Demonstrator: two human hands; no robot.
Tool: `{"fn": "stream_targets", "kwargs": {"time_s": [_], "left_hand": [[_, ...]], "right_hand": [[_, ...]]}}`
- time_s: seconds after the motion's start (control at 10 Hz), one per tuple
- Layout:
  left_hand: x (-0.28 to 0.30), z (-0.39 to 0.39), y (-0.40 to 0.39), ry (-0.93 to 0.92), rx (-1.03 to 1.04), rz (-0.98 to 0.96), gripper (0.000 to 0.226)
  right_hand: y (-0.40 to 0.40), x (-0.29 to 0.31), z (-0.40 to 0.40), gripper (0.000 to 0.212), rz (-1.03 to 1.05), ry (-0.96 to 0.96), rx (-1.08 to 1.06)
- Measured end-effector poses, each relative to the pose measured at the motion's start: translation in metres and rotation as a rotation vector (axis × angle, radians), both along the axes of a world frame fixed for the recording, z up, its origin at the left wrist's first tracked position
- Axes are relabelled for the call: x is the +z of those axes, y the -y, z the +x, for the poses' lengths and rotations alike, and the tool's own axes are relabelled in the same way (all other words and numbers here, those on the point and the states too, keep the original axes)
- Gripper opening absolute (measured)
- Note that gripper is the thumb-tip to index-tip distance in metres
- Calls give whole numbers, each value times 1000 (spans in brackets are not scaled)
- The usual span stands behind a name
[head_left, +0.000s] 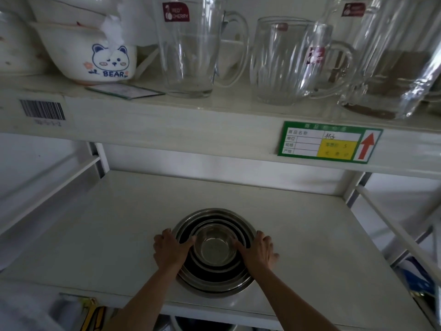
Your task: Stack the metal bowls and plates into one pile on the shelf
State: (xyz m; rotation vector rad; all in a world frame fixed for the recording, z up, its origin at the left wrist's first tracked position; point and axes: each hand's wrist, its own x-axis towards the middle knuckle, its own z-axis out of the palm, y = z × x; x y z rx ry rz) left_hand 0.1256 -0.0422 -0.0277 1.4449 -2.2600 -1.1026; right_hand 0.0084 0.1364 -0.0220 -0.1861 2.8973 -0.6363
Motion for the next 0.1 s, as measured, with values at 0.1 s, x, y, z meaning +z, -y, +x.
{"fn": "stream_targets", "kwargs": {"time_s": [0.1], "left_hand": [[8, -2, 4, -103, 59, -63, 82]], "right_hand": [[0, 7, -3, 84, -8, -64, 24]]}}
